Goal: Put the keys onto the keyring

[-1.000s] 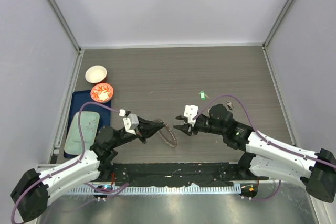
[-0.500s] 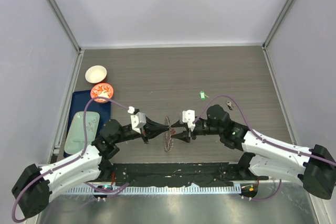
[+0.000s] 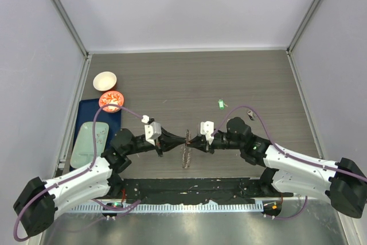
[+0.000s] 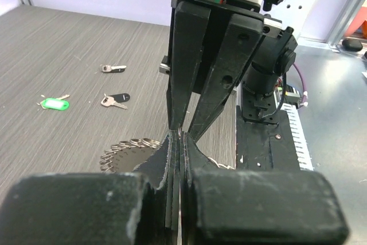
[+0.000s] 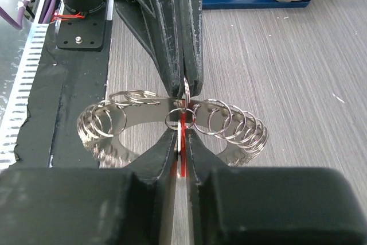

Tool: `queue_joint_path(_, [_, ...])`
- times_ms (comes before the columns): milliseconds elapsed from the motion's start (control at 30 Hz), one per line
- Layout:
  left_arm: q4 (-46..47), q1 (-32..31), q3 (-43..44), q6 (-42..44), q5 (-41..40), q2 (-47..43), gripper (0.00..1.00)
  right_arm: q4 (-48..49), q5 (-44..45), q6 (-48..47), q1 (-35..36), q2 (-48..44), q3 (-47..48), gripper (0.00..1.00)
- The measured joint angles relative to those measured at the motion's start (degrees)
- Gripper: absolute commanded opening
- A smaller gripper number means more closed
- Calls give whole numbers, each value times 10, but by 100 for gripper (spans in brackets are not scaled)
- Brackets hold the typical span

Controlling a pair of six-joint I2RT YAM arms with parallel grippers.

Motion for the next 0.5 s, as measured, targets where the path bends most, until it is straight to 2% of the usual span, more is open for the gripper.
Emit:
queue_joint_path(67, [-2, 0, 3, 0, 3, 0, 0, 2, 0, 1, 0, -1, 0, 3])
queue_joint_path(133, [-4, 0, 4, 1, 3, -1, 0, 2, 2, 2, 0, -4, 0, 1])
queue_joint_path(500, [-17, 0, 0, 4, -30, -36, 0, 7, 15, 4, 0, -21, -1, 1])
